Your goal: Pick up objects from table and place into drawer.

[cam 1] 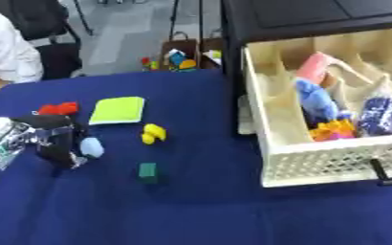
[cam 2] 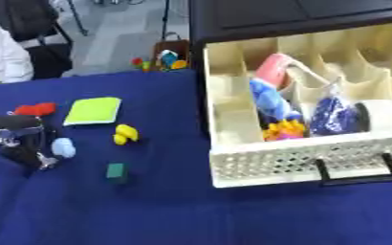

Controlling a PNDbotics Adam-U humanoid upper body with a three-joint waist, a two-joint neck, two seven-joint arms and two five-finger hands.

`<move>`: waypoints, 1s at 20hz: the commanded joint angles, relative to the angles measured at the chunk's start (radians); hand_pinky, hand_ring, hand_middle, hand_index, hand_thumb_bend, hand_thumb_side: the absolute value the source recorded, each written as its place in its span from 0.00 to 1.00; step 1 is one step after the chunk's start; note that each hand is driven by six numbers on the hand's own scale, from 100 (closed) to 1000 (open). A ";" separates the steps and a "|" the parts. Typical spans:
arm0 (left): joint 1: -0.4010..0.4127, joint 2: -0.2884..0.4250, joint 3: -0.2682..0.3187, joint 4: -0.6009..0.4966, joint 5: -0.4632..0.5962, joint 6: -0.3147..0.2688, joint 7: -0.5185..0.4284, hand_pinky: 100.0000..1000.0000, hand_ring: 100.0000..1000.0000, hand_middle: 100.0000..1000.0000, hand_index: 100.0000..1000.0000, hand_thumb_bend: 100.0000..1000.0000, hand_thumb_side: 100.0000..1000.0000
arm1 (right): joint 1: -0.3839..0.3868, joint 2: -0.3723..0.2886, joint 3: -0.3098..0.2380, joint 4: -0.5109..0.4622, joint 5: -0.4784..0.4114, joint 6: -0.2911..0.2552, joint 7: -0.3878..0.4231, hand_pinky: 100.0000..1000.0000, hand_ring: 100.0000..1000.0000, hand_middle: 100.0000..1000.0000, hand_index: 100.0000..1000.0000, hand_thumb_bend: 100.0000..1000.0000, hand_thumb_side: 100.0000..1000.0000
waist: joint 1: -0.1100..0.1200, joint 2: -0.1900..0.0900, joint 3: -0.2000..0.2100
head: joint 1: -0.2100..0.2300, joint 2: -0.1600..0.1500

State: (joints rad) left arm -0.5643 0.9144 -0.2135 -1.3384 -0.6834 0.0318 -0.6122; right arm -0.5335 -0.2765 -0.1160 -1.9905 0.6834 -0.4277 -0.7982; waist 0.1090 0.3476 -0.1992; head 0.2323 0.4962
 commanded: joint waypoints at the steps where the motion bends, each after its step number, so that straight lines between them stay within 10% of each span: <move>1: -0.016 0.019 0.017 0.011 -0.006 -0.004 0.023 0.45 0.53 0.56 0.82 0.16 0.53 | -0.014 -0.017 -0.001 -0.010 -0.010 -0.016 -0.019 0.61 0.65 0.60 0.77 0.00 1.00 | -0.005 -0.014 -0.003 | 0.005 -0.016; 20: -0.026 0.010 0.015 0.024 0.023 -0.004 0.117 0.37 0.45 0.47 0.68 0.12 0.61 | -0.012 -0.014 -0.002 -0.010 -0.012 -0.014 -0.018 0.62 0.65 0.60 0.77 0.00 1.00 | -0.002 -0.017 -0.001 | 0.005 -0.009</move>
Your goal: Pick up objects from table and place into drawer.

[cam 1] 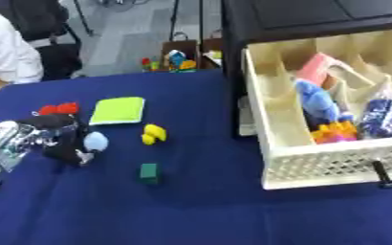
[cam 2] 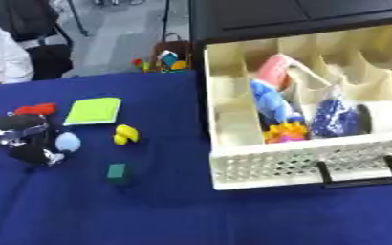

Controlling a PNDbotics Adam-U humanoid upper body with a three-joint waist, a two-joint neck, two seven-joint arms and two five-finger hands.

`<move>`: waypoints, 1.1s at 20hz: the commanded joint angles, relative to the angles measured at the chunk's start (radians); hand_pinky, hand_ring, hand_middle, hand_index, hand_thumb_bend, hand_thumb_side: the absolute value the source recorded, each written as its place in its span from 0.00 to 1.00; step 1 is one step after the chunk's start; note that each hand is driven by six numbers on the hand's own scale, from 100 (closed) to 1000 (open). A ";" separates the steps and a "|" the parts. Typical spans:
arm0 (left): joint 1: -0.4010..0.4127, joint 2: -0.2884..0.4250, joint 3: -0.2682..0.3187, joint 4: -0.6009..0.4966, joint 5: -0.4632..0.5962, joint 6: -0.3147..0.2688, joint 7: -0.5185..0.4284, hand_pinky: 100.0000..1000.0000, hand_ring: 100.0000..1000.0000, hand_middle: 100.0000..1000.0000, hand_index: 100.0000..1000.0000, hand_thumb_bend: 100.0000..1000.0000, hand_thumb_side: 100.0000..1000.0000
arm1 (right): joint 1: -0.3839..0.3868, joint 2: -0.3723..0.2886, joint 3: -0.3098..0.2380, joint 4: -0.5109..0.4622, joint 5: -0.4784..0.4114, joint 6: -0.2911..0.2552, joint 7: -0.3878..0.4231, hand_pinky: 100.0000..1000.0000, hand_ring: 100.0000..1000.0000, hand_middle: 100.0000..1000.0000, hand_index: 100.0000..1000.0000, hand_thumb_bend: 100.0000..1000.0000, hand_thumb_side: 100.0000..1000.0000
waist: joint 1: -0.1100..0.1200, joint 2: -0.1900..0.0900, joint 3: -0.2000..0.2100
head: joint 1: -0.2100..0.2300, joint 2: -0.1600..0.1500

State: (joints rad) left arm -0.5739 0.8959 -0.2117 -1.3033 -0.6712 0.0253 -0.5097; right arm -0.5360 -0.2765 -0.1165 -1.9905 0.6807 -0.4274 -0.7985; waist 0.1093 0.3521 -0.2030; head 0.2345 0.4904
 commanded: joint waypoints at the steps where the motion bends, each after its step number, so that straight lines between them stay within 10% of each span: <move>1: -0.016 0.030 0.013 -0.011 0.014 0.005 0.018 0.37 0.45 0.47 0.68 0.12 0.62 | -0.009 -0.014 -0.001 -0.010 -0.009 -0.014 -0.018 0.62 0.65 0.60 0.77 0.00 1.00 | -0.002 -0.023 0.002 | 0.003 -0.003; 22: -0.039 0.029 0.006 -0.001 -0.019 0.062 0.002 0.43 0.47 0.50 0.81 0.25 0.57 | -0.007 -0.007 -0.001 -0.010 -0.011 -0.015 -0.022 0.62 0.65 0.60 0.77 0.00 1.00 | -0.005 -0.031 -0.002 | 0.011 -0.008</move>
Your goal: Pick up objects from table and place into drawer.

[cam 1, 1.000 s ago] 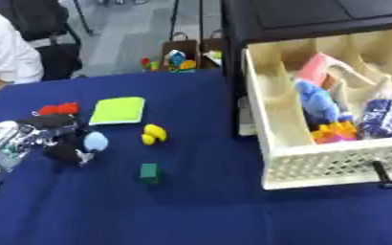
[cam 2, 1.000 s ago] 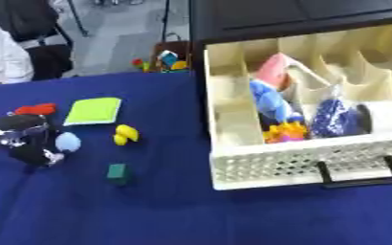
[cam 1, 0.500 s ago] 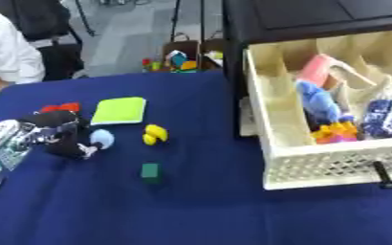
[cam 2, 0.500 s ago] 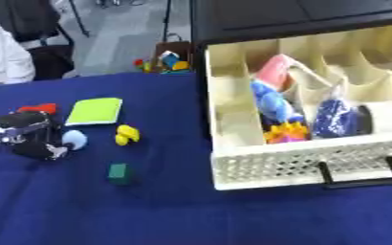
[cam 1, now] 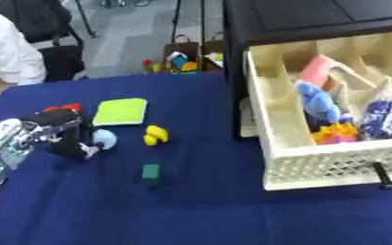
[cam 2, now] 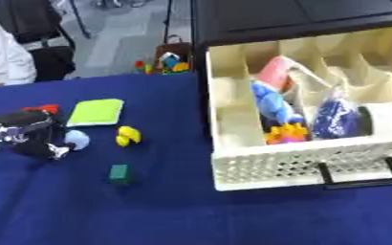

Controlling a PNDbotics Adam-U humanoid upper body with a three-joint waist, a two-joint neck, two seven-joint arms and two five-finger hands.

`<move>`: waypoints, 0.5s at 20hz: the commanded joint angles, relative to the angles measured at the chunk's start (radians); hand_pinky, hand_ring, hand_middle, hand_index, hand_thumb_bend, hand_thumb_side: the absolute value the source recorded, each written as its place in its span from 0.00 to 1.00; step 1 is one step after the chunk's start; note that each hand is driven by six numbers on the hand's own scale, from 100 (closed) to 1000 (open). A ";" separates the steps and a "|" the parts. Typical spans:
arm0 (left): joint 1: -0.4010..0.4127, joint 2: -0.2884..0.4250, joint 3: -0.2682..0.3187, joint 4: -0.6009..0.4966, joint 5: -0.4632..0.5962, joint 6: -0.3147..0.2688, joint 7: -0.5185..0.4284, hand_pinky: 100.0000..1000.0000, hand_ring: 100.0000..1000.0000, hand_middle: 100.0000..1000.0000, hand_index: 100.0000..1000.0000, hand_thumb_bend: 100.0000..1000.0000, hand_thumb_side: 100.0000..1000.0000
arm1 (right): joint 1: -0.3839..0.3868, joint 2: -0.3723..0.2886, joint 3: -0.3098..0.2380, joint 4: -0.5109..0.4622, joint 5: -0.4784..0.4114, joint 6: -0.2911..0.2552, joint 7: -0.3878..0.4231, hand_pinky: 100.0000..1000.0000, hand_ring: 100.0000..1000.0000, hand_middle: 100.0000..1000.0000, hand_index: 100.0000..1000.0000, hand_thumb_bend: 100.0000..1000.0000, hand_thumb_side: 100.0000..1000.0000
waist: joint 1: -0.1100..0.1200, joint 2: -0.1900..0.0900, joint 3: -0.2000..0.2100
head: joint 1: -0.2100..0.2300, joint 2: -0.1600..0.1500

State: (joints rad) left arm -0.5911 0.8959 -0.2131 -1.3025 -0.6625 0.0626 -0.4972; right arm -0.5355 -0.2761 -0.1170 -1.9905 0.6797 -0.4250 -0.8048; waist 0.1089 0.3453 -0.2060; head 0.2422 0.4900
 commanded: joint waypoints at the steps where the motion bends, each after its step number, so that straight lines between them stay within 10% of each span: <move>1: -0.026 0.029 0.007 -0.002 -0.044 0.037 -0.018 0.45 0.48 0.51 0.83 0.26 0.57 | -0.007 -0.008 -0.001 -0.010 -0.011 -0.018 -0.015 0.62 0.65 0.60 0.77 0.00 1.00 | -0.005 -0.024 0.002 | 0.003 -0.007; 10: -0.044 0.018 0.006 -0.006 -0.108 0.091 -0.041 0.46 0.49 0.53 0.88 0.28 0.58 | -0.007 -0.006 0.000 -0.010 -0.015 -0.021 -0.011 0.62 0.65 0.60 0.77 0.00 1.00 | -0.005 -0.023 0.001 | 0.004 -0.010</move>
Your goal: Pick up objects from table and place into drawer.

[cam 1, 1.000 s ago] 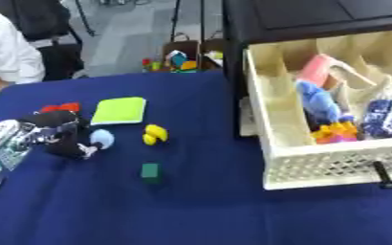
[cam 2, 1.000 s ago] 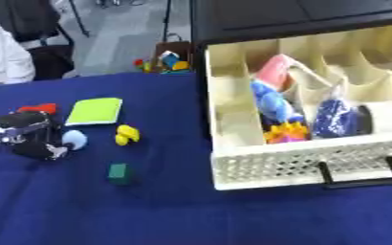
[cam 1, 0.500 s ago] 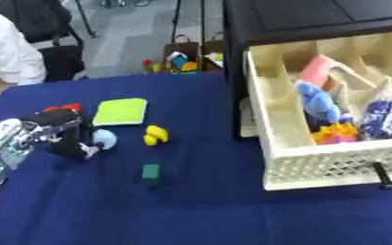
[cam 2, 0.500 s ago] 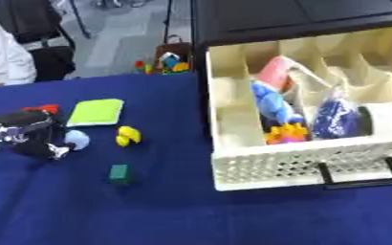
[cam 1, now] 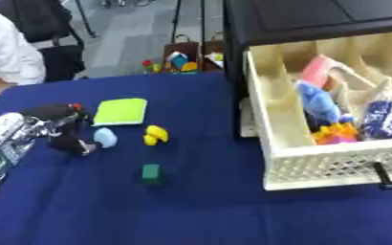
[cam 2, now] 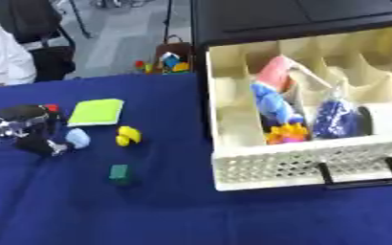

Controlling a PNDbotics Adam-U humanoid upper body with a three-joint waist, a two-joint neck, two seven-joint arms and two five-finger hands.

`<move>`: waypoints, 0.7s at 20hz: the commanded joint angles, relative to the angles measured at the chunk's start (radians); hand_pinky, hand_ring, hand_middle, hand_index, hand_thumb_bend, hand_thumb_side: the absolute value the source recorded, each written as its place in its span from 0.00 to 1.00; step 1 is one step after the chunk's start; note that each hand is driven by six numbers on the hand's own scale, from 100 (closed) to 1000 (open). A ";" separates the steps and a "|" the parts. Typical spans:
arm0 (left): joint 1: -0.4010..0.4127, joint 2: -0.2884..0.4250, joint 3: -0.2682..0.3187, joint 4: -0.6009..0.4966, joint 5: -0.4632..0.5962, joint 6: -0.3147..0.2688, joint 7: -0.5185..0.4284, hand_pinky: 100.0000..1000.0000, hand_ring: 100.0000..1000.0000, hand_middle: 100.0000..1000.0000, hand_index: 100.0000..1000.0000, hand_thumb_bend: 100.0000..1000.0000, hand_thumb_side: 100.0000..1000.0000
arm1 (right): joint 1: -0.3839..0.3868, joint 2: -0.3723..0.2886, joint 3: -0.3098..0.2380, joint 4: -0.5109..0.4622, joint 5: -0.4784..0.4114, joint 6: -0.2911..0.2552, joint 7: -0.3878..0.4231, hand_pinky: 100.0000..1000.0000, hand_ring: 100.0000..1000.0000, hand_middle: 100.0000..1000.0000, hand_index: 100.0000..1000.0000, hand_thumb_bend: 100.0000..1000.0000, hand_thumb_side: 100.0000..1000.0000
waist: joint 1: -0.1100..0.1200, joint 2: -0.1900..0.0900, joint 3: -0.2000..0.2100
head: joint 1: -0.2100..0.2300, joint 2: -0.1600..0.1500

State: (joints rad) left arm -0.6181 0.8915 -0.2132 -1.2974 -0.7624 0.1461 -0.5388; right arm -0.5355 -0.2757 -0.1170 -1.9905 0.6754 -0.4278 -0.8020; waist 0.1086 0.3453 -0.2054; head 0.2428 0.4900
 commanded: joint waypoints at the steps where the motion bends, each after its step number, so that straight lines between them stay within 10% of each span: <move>1: -0.019 0.022 0.006 -0.011 -0.008 0.008 0.002 0.46 0.49 0.53 0.89 0.28 0.58 | -0.007 -0.006 0.000 -0.010 -0.011 -0.018 -0.014 0.62 0.65 0.60 0.77 0.00 1.00 | -0.004 -0.022 0.000 | 0.004 -0.010; 14: -0.034 0.003 -0.006 0.000 0.111 0.002 0.010 0.43 0.50 0.58 0.86 0.30 0.54 | -0.009 -0.005 0.000 -0.010 -0.012 -0.018 -0.018 0.62 0.65 0.60 0.77 0.00 1.00 | -0.002 -0.013 -0.004 | 0.005 -0.013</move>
State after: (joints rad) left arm -0.6354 0.8698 -0.2253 -1.2909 -0.6638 0.1488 -0.5332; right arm -0.5355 -0.2690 -0.1170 -1.9905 0.6744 -0.4279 -0.8022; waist 0.1089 0.3506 -0.2110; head 0.2434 0.4893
